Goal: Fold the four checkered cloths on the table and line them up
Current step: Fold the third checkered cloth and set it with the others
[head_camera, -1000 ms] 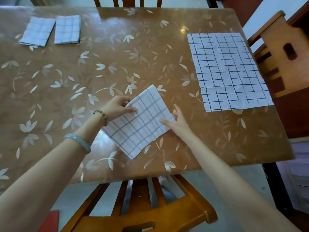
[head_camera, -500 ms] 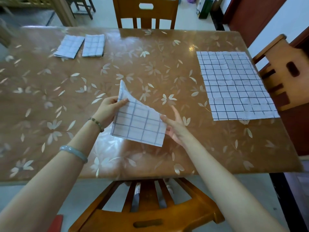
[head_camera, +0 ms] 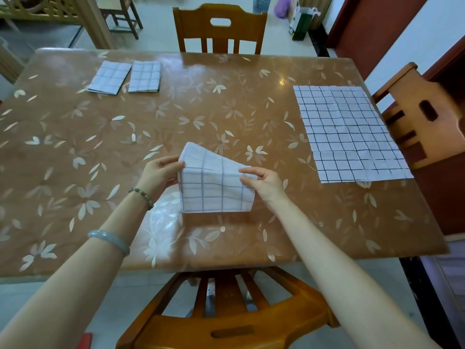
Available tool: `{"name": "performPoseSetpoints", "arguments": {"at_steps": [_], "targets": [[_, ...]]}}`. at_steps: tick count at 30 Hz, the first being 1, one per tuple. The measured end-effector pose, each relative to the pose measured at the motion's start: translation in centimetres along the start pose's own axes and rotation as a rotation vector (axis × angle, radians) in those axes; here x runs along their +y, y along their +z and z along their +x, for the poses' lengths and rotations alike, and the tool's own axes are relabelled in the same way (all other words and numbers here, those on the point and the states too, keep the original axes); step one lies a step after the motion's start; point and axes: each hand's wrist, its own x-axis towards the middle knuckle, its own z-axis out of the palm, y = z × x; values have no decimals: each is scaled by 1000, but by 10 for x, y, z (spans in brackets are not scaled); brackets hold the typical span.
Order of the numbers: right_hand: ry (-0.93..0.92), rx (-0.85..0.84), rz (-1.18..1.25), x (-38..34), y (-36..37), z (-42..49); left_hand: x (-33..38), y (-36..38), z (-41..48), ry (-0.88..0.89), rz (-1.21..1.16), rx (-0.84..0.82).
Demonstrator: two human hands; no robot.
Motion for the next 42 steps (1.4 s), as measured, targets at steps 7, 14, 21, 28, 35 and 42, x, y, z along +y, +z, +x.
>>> {"name": "performPoseSetpoints", "arguments": {"at_steps": [7, 14, 21, 28, 35, 42], "targets": [[-75, 94, -159, 5, -2, -5, -14, 0, -6, 69, 242, -22], [-104, 151, -359, 9, -4, -9, -15, 14, -13, 238, 713, -43], [-36, 147, -441, 3, -15, -16, -13, 9, -9, 174, 786, -135], [-12, 116, -278, -7, -8, -31, -7, 20, -36, 83, 418, -41], [95, -130, -133, -27, -6, -48, -4, 16, -74, 114, 380, 150], [18, -211, -115, -37, -13, -77, -13, 13, -139, -112, -25, 167]]}}
